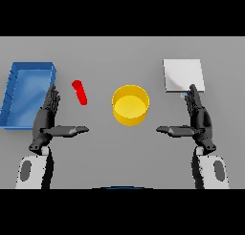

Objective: Pick up the red beaker and tilt it to pour out 1 green nut into yellow bowl. Pick up the yellow bowl and place it on the metallic measuring scale.

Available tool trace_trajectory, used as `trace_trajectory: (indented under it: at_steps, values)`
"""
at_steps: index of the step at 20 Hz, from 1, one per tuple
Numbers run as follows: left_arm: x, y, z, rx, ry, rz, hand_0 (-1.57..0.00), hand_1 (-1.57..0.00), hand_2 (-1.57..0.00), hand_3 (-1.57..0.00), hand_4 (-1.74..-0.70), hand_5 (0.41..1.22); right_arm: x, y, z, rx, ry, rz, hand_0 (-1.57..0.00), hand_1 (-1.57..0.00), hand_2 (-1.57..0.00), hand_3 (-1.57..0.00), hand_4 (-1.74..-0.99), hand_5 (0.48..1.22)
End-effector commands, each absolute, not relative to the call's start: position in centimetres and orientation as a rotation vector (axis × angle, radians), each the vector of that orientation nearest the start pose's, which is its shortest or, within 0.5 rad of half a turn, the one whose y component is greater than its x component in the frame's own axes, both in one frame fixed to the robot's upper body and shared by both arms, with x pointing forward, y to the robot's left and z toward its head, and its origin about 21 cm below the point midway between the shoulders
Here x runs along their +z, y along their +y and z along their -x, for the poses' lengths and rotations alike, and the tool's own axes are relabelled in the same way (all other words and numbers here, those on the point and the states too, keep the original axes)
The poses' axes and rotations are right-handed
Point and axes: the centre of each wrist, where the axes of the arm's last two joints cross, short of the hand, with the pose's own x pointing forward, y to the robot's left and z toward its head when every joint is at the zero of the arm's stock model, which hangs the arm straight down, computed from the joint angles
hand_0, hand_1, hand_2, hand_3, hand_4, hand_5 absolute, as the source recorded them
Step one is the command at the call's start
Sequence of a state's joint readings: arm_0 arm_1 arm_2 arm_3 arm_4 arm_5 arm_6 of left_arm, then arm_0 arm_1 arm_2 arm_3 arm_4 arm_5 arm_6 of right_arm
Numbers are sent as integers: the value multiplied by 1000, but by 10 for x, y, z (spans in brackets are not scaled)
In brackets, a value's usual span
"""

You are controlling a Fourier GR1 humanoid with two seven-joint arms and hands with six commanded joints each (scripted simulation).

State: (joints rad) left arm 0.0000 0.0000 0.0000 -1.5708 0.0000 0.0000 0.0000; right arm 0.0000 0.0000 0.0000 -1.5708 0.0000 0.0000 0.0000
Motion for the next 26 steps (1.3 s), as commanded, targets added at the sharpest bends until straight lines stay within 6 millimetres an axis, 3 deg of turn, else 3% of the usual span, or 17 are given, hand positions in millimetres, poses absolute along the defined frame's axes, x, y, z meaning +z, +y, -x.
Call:
trace_trajectory:
  at_steps: [1,6,9,14,21,26]
  values:
    - [-3,229,-248,1,-1571,0,1,1,1,1,-1204,652,-3,-228,-248,-1,-1571,0,1,1,1,1,-1245,681]
    - [-4,229,-247,-1,-1568,1,1,1,1,1,-1204,652,-3,-223,-248,2,-1566,-4,1,1,1,1,-1245,681]
    - [9,229,-230,-164,-1603,-76,1,1,1,1,-1212,650,3,-227,-222,248,-1709,191,1,1,1,1,-1239,679]
    - [17,224,-220,-223,-1588,-77,1,1,1,1,-1230,662,11,-219,-216,287,-1700,204,1,1,1,1,-1245,681]
    - [2,212,-259,-253,-1529,-45,1,1,1,1,-1370,732,11,-224,-214,259,-1724,140,1,1,1,1,-1296,677]
    - [-6,213,-289,-259,-1494,-80,1,1,1,1,-1369,733,14,-226,-219,241,-1703,147,1,1,1,1,-1329,685]
